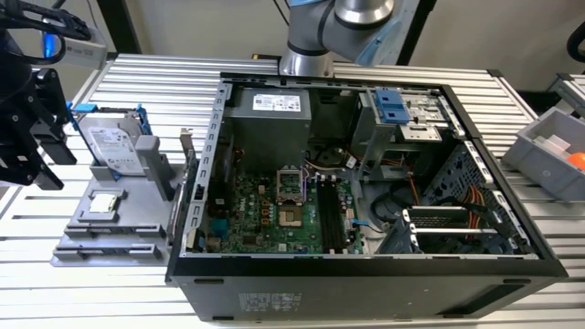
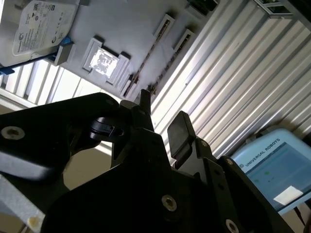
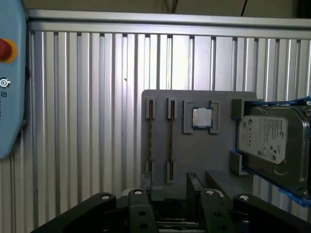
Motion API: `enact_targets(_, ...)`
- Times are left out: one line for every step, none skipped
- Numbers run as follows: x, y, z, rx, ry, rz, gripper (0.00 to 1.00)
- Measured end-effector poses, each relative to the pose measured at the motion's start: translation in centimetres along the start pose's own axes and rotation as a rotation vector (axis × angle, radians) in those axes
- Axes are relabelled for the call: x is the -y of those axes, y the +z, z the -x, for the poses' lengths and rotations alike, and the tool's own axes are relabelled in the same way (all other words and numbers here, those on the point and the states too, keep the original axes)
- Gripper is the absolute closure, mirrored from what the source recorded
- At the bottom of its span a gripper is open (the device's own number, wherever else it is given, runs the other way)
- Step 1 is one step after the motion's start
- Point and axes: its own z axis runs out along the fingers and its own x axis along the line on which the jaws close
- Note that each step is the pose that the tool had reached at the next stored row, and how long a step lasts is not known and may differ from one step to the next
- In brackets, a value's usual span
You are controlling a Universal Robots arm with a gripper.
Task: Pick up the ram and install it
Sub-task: 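Pick up the ram and move it above insertion slot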
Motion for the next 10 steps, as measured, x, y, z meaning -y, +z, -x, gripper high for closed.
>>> enact_targets(0.00,0.05,0.00,0.0000,0.000,0.0001,0.00)
enact_targets(0.00,0.09,0.00,-0.0001,0.000,0.0001,0.00)
enact_targets(0.00,0.14,-0.01,-0.0001,0.000,0.0001,0.00)
enact_targets(0.00,0.19,-0.01,-0.0001,0.000,0.0001,0.00)
enact_targets(0.00,0.25,-0.01,0.0000,0.000,0.0000,0.00)
enact_targets(0.00,0.31,-0.01,0.0000,0.000,0.0000,0.00)
enact_targets(0.00,0.35,-0.01,-0.0001,0.000,0.0000,0.00)
enact_targets(0.00,0.39,-0.02,-0.0001,0.000,0.0001,0.00)
enact_targets(0.00,0.43,-0.02,-0.0001,0.000,0.0001,0.00)
enact_targets(0.00,0.48,-0.02,-0.0001,0.000,0.0001,0.00)
